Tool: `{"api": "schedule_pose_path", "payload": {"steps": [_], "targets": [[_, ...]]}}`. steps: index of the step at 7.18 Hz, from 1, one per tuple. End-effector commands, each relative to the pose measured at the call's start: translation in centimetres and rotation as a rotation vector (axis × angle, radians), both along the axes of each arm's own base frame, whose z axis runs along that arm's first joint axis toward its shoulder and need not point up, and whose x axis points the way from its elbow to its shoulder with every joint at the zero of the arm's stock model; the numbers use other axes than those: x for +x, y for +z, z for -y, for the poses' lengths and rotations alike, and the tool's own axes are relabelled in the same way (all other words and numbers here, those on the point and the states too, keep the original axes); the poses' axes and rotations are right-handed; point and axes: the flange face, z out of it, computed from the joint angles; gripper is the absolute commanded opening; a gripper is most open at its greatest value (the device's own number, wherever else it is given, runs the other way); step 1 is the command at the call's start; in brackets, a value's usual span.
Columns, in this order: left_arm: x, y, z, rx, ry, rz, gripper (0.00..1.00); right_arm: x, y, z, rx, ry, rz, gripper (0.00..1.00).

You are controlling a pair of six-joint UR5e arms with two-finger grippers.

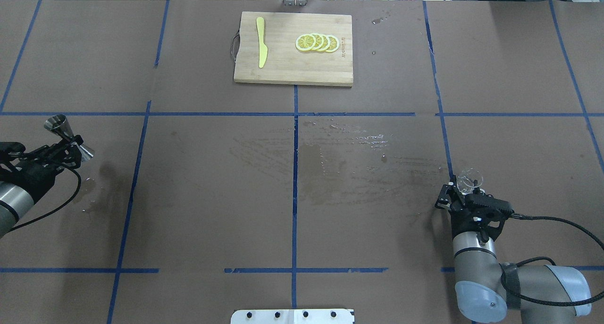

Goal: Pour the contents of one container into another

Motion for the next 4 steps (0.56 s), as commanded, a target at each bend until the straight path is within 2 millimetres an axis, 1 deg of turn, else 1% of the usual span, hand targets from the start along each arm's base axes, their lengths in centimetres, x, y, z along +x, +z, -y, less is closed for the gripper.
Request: {"api": "schedule_pose_path", "payload": {"steps": [1,2,3,4], "targets": [[0.8,1.3,-1.8,-0.024,0.032,-0.007,0.0,0.0,-0.1,0.0,0.004,0.0,0.001,0.42],[1.1,2.4,-2.2,-0.033,0.038,0.012,0.0,0.0,-0.2,0.0,0.005,0.001,0.001,0.42],[1.0,2.6,-2.1,-0.032,0.032,0.017,0.0,0.0,-0.2,0.0,0.005,0.001,0.001,0.42],[0.6,3.0,-2.0,-0.013,-0.017,0.039,0.0,0.0,-0.2,0.0,0.007,0.001,0.001,0.42]]}}
